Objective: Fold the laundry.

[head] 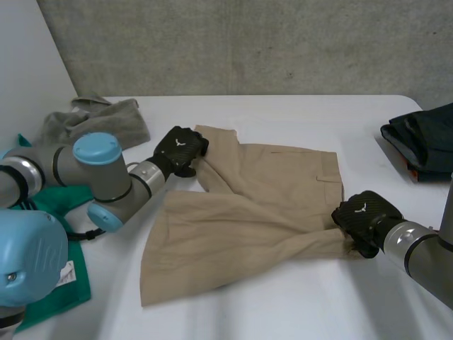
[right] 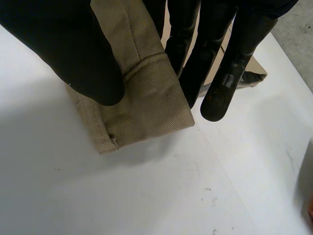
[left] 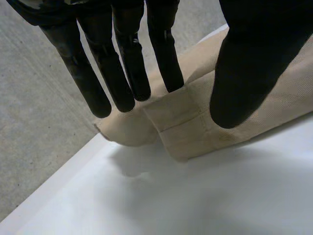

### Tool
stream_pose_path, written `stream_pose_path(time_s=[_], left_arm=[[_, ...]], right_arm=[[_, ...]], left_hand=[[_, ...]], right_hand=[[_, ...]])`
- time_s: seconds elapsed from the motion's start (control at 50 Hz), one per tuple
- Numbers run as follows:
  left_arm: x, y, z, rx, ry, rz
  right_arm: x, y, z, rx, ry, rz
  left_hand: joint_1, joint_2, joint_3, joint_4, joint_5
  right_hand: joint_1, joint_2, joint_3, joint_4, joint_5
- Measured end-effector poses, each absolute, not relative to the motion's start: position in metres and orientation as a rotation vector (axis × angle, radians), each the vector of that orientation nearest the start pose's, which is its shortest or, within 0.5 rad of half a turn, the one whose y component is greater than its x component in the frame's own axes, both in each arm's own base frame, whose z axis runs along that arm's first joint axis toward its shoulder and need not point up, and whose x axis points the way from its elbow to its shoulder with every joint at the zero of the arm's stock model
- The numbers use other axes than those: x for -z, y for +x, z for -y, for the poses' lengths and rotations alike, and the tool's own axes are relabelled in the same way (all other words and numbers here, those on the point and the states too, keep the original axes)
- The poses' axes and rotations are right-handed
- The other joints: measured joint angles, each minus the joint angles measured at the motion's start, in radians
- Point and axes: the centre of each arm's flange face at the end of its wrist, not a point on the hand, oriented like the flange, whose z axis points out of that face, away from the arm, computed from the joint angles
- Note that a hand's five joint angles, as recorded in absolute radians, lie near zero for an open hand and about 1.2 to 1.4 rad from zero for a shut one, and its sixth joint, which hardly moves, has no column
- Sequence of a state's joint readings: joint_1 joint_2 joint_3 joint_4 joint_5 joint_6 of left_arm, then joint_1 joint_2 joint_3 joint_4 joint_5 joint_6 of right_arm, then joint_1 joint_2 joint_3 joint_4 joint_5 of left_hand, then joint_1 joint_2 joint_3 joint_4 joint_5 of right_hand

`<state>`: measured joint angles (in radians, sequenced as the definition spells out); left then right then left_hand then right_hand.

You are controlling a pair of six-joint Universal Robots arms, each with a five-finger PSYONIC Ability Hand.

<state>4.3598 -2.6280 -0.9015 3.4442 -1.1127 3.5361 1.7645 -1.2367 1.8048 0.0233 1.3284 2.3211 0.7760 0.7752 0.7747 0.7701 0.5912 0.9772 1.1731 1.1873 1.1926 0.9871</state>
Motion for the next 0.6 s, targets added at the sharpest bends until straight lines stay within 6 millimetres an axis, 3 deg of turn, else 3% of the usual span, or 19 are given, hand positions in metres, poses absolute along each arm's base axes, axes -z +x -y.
stream_pose_path(time_s=[0.2, 0.6], left_arm=[[-0.096, -0.328, 0.399, 2.317, 1.397, -2.122], [-0.103, -0.319, 0.405, 2.305, 1.287, -2.086]], right_arm=[[-0.145, 0.205, 0.252, 1.532, -1.535, -2.387], [-0.144, 0.206, 0.251, 1.528, -1.536, -2.387]], left_hand=[[0.216, 0.231, 0.229, 0.241, 0.238], [0.048, 0.05, 0.054, 0.056, 0.062]], right_hand=[[0.0, 0.0, 0.0, 0.0, 0.0], [0.0, 0.0, 0.0, 0.0, 0.0]])
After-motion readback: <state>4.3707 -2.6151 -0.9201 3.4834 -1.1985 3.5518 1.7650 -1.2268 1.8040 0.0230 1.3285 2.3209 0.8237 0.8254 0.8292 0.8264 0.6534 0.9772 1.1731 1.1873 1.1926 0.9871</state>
